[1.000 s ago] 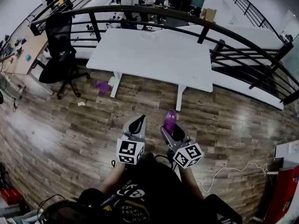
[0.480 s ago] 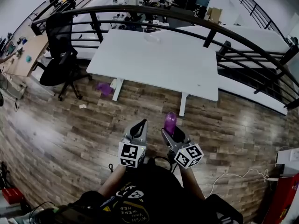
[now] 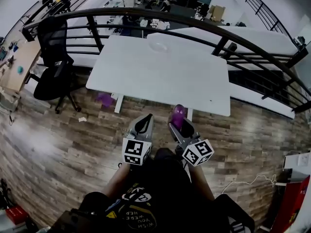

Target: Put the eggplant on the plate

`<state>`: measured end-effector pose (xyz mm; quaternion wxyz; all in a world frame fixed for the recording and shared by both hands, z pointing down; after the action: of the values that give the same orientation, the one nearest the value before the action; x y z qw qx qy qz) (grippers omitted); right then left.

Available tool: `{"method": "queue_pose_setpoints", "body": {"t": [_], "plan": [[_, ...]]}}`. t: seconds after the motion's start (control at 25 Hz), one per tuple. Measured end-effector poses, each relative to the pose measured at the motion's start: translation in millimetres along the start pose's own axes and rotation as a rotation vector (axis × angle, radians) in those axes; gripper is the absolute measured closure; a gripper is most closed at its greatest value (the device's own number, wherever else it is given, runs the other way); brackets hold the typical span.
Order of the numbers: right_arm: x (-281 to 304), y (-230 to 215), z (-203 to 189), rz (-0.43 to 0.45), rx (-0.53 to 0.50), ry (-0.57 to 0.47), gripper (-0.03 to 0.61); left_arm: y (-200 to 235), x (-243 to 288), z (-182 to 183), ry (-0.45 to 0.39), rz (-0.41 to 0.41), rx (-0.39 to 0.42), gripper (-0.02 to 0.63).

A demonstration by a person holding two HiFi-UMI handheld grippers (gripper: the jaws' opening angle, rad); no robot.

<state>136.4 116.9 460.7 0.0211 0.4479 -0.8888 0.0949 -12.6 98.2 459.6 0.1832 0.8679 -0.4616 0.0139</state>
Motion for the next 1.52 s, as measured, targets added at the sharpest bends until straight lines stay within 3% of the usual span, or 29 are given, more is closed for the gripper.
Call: {"method": "queue_pose_setpoints", "body": {"t": [0.32, 0.44, 0.64, 0.96, 1.16, 1.32, 1.52], "plan": [[71.2, -45.0, -11.0, 0.018, 0.044, 0.068, 0.365, 45.3, 69.6, 18.4, -0.001, -0.032, -0.084, 0.609], [109.0, -78.5, -5.2, 0.03, 0.031, 0.065, 0.365, 63.0, 113.3, 22.4, 0.02, -0.043, -0.056, 0.609], [168.3, -145.5, -0.5, 0.06, 0.017, 0.096, 0.365, 100.2, 196.8, 23.0, 0.073, 0.006, -0.011, 0.609], [256.4, -248.0, -6.6, 0.118, -0.024, 0.191, 0.365, 143.1, 304.1, 39.1, 0.127, 0.068, -0.002, 0.609], [321.8, -300.3, -31.3, 0.125, -0.062, 0.277, 0.365, 171.9, 346.1, 40.7, 0.164, 0.085, -0.008, 0.609], [384.8, -341.8, -55.2, 0.101, -0.141, 0.347, 0.365, 199.5, 366.9, 33.1, 0.213, 0.079, -0.035, 0.609], [488.0, -397.4, -97.4, 0.129, -0.344, 0.523, 0.365, 240.2, 372.9, 30.1, 0.248, 0.101, -0.079, 0.609]]}}
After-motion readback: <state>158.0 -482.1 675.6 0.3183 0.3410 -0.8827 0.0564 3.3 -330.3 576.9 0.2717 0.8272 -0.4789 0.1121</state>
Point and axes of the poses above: the fingertips, and each gripper's own axes: x forward along the fingers, y to its left, z out of its top, the point moved 5 cm from there along -x, backward along the fingers, and after that the axes turned 10 degrees about -x, right-handed, at the moved point
